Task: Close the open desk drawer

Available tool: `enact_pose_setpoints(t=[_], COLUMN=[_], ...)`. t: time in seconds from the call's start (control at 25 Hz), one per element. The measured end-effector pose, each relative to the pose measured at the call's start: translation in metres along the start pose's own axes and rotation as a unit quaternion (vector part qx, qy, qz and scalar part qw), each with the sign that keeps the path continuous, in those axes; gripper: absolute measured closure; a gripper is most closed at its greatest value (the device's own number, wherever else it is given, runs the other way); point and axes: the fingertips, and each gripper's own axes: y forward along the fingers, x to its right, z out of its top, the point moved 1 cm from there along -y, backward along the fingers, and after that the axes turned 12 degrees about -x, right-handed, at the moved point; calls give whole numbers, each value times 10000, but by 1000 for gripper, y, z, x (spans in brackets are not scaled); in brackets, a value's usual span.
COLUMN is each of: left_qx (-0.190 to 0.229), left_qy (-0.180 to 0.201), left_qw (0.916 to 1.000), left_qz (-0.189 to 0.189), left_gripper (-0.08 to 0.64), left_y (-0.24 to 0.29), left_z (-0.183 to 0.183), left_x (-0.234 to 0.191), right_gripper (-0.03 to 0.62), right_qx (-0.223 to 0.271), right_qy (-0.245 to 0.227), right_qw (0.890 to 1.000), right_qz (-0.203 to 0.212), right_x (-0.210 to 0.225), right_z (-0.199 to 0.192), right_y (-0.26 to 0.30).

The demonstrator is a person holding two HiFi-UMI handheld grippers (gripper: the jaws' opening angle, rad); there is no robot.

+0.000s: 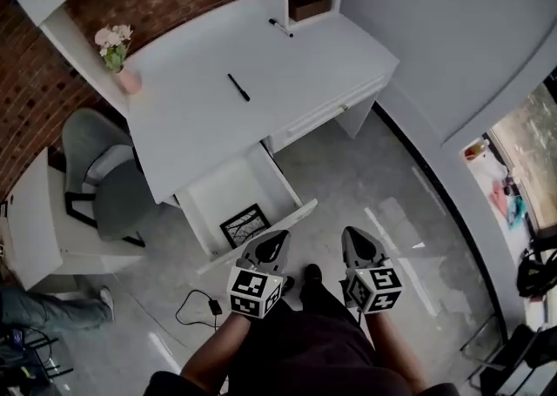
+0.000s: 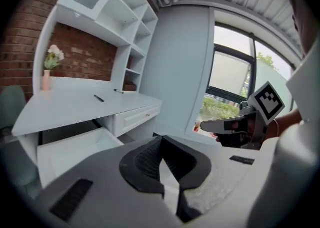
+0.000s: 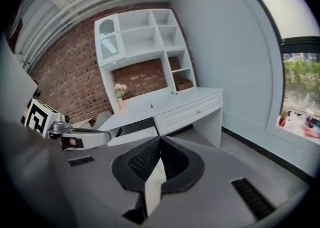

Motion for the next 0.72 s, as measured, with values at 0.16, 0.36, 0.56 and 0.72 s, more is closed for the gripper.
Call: enact_pose_setpoints(t=[0.16,0.36,0.56,0.72], left_qx=[-3,-81,-89,-114], left_qy=[-543,-1198,-1800,-2112], left_qw=[9951,9770,9506,9324], left_qz=[829,1760,2527,2931], left_gripper=[551,551,551,551], left_y=[-16,-46,-73,-86], left_z=[-23,-68,-104,-127], left_x=[-18,-32,-49,-64], right_gripper=[588,588,588,588], right_qx=[-349,-765,-1149,-1377], right_qy=[-402,-662,-1075,-1275], right_qw=[9968,9888,9768,9690], right_qz=[588,1098,1455,1605], right_x=[-8,-18,-36,-50], right_z=[-4,-19,-36,-47], right_y=[22,47,72,93])
